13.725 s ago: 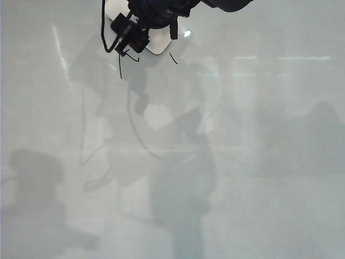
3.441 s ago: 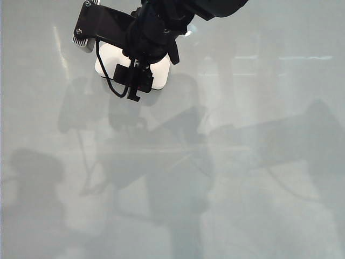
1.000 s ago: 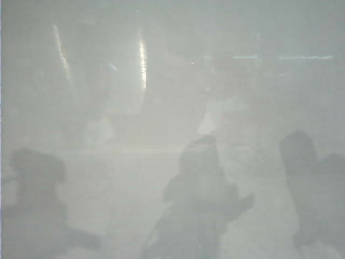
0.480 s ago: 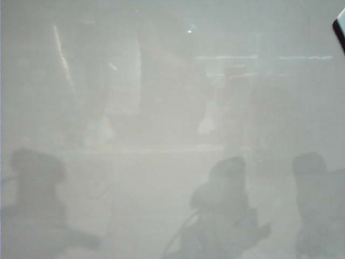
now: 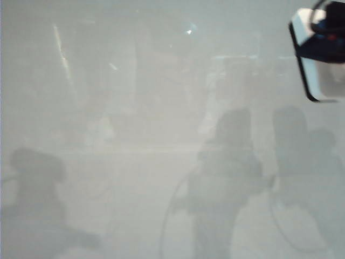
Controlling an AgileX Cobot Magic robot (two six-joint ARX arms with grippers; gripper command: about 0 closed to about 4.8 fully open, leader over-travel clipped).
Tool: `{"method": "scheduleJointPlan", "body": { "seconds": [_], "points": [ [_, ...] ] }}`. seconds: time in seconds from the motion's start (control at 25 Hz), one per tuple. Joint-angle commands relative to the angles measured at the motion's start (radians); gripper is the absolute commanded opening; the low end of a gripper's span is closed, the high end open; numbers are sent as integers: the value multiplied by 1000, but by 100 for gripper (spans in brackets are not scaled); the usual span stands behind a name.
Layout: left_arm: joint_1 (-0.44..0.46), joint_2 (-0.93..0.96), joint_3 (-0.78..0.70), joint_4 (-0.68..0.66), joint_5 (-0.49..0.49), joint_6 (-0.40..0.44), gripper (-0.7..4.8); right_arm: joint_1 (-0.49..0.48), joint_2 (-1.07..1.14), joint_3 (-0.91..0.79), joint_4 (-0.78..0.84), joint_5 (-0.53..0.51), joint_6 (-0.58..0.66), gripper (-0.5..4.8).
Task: Grab the whiteboard eraser that is attached to the surface of the whiteboard and use it to clean the writing on the whiteboard.
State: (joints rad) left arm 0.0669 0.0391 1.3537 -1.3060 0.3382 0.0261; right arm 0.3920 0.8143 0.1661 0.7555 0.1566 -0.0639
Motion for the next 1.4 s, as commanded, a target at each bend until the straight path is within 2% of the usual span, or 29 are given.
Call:
{"method": "scheduleJointPlan", "body": {
  "seconds": [0.04,0.24,0.36,0.68,1.4],
  "points": [
    [-1,0,3,5,3,0,-5,-2,192,111,188,2,-64,108],
    [-1,0,3,5,2,0,-5,-39,421,238,269,8,-93,108],
    [-1,0,3,5,2,0,-5,-67,516,285,318,53,-93,108],
    [-1,0,3,5,2,0,-5,-139,610,332,412,51,-94,108],
    [-1,0,3,5,2,0,-5,-131,782,454,476,23,-93,118]
  ]
}}
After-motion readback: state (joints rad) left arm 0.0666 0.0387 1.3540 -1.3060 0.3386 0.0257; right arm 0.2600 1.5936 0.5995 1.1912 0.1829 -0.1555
